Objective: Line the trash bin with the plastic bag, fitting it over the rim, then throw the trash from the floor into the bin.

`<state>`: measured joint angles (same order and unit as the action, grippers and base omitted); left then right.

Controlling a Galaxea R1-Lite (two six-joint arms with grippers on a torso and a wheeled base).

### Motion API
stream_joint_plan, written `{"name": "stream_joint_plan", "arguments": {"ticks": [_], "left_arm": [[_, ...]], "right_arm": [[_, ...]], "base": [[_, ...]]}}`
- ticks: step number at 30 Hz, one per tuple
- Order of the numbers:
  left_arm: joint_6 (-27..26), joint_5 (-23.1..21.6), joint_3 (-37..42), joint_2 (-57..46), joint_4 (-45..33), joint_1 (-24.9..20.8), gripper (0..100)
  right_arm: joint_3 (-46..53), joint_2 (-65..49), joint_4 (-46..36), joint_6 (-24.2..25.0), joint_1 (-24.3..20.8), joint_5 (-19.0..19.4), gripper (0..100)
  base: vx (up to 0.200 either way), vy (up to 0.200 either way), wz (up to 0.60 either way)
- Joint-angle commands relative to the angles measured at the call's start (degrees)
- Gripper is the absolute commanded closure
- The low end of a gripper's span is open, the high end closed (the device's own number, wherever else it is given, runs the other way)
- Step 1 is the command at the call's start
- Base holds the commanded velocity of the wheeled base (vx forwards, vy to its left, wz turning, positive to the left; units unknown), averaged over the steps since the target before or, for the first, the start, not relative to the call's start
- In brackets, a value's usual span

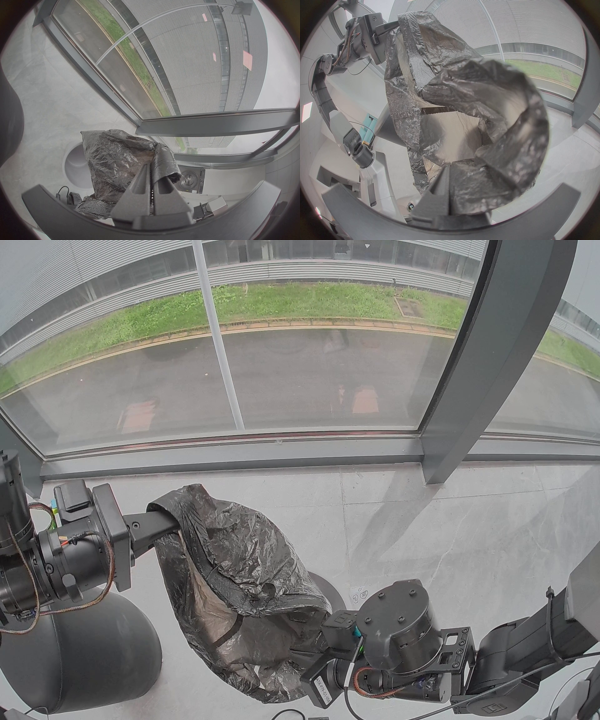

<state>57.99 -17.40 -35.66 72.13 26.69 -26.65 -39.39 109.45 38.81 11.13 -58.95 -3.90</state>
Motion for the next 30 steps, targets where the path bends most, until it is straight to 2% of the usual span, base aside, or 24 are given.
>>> {"name": "stream_joint_plan", "arguments": {"ticks": [1,18,24,30], "left_arm": [[0.02,-0.01,1.47,0.03,0.03,-0.07,100],[-0.07,-0.01,6.65,4.16,0.3,-0.86,100],[-0.07,-0.01,9.2,3.45,0.21,-2.79,100],[0.02,0.08,10.78,2.4,0.12,-4.2,100]], "right_arm": [[0.89,0.33,0.12,0.03,-0.28,0.03,100],[3.79,2.09,0.56,0.91,-0.72,1.26,100],[7.31,-2.66,0.38,3.11,-4.24,3.02,100],[10.03,-5.12,0.3,3.28,-6.61,3.73,100]], "base": [[0.0,0.0,0.0],[0.0,0.0,0.0],[0.0,0.0,0.0],[0.0,0.0,0.0]]}}
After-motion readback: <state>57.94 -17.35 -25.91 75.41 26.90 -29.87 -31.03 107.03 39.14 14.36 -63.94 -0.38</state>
